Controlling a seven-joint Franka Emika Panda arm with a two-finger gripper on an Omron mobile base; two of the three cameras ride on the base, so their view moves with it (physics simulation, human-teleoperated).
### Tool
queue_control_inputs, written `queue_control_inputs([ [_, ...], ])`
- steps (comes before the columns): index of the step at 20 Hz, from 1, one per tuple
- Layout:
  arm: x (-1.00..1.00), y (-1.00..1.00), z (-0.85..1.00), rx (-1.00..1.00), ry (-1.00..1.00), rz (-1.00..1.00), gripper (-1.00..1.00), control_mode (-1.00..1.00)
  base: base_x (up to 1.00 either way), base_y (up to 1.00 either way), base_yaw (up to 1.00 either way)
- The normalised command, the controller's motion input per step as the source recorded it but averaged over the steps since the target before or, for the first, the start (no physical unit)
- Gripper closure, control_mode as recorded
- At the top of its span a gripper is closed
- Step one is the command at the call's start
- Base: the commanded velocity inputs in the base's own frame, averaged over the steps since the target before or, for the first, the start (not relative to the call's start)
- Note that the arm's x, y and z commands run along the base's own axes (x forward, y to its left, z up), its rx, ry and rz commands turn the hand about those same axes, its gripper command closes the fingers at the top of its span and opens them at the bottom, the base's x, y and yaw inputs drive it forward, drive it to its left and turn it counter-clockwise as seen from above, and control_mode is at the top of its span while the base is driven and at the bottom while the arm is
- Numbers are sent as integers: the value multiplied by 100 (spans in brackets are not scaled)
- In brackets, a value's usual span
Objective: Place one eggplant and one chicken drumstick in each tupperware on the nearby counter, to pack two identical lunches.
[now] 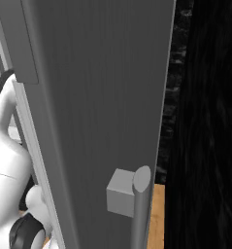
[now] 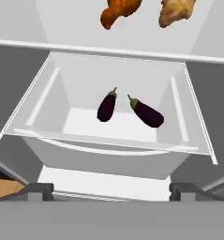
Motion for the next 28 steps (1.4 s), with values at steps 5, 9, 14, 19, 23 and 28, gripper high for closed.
queue_control_inputs([
  [5, 0, 1, 66, 0, -29, 0, -100, -100, 0, 0, 0],
  [9, 1, 16, 59, -3, -16, 0, -100, -100, 0, 0, 0],
  [14, 2, -2, -6, 0, -2, -1, -100, -100, 0, 0, 0],
  [19, 15, -1, -58, -1, -1, -2, -100, -100, 0, 0, 0],
  [23, 45, 9, -100, -2, 4, -2, -100, -100, 0, 0, 0],
  [28, 99, 28, -63, 0, 1, -4, -100, -100, 0, 0, 0],
])
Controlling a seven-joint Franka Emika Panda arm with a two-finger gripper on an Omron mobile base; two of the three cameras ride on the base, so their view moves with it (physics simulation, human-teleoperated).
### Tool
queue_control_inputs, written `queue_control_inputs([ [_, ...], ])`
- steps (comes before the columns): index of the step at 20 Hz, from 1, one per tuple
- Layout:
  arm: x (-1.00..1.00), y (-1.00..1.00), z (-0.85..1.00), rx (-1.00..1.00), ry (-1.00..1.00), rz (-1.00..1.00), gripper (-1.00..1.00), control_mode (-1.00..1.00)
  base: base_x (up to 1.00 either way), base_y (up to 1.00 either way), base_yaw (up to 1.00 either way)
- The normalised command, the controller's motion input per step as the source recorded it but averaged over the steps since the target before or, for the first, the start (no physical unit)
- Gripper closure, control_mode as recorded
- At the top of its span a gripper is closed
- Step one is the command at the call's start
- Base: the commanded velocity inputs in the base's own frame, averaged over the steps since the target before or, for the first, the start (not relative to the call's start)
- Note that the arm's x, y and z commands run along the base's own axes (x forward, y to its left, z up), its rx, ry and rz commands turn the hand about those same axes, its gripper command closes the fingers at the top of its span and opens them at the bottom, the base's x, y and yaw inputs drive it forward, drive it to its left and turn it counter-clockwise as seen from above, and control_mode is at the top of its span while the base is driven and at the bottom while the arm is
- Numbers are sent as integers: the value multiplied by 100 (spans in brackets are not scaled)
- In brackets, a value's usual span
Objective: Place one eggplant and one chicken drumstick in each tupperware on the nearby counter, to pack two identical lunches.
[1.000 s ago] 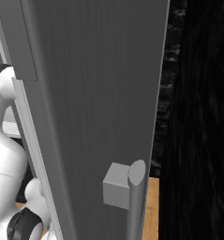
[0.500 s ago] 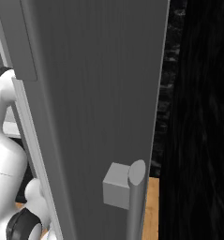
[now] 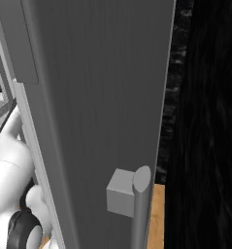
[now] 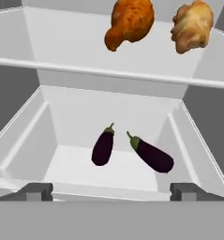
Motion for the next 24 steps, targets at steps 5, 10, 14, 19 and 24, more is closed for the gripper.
queue_control_inputs([
  [5, 94, 13, -55, 0, 5, -6, -100, -100, 0, 0, 0],
  [10, 35, 0, -41, 0, 33, 0, -100, -100, 0, 0, 0],
  [14, 3, 0, -36, 0, 22, 0, -100, -100, 0, 0, 0],
  [19, 5, 0, -42, 0, 0, 0, -100, -100, 0, 0, 0],
  [24, 29, 0, -23, 0, 0, 0, -100, -100, 0, 0, 0],
])
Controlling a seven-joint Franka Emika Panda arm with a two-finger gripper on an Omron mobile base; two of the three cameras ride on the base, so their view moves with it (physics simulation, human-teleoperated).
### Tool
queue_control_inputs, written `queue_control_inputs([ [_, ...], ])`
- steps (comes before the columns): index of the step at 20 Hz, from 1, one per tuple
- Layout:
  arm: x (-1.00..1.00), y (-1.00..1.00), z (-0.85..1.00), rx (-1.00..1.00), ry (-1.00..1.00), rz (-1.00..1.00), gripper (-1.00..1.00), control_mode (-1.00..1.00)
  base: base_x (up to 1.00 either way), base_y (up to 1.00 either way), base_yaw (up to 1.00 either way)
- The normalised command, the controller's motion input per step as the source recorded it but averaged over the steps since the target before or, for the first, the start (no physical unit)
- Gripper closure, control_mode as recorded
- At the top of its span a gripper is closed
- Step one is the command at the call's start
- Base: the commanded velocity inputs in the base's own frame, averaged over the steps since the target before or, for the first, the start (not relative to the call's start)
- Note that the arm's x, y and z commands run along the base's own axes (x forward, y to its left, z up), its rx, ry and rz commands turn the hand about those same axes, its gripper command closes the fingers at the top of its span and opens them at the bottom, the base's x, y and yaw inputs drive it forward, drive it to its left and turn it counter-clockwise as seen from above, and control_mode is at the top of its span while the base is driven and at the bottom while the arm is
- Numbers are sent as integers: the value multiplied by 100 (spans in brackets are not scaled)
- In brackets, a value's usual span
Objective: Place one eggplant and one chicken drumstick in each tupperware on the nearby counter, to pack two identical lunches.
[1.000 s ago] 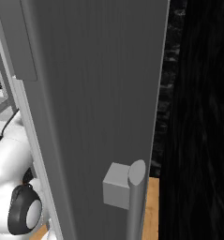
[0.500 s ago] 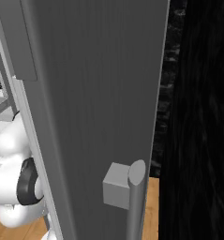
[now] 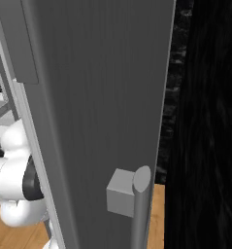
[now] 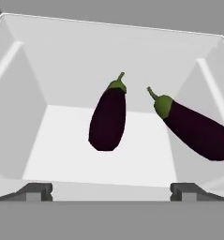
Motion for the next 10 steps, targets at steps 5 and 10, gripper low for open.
queue_control_inputs([
  [5, 22, 0, -23, 0, 0, 0, -100, -100, 0, 0, 0],
  [10, 21, 0, -31, 0, 0, 0, -100, -100, 0, 0, 0],
])
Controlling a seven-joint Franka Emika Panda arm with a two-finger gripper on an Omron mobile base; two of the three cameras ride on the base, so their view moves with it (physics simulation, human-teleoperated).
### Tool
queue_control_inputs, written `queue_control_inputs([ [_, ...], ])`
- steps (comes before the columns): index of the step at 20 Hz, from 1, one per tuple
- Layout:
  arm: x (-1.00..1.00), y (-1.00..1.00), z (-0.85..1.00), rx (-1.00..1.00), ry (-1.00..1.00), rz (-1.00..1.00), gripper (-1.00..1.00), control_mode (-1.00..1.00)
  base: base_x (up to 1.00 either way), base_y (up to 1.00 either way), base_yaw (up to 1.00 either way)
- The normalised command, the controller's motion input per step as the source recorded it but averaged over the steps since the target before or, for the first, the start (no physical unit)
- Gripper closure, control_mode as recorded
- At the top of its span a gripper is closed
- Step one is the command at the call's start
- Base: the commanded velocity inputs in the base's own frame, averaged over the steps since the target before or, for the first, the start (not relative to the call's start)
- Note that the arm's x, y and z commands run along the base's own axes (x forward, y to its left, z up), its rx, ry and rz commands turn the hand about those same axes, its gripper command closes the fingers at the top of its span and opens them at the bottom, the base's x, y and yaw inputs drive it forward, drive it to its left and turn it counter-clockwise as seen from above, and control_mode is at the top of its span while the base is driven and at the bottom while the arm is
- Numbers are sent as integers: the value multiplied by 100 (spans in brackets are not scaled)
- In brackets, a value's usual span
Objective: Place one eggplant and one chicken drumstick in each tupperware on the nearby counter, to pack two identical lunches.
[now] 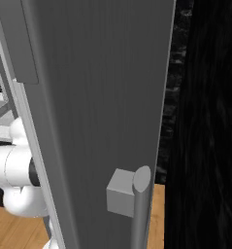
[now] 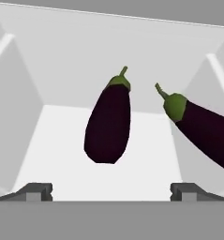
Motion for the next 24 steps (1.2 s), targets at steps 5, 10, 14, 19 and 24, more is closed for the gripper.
queue_control_inputs([
  [5, 24, 0, -15, 0, 1, 0, -100, -100, 0, 0, 0],
  [10, 26, 0, 0, 0, 2, 0, -100, -100, 0, 0, 0],
  [14, 41, 2, -8, 0, 0, 0, -100, -100, 0, 0, 0],
  [19, 8, 2, -31, 0, 0, 0, -100, -100, 0, 0, 0],
  [24, 1, 5, -34, 0, 0, 0, -100, -100, 0, 0, 0],
])
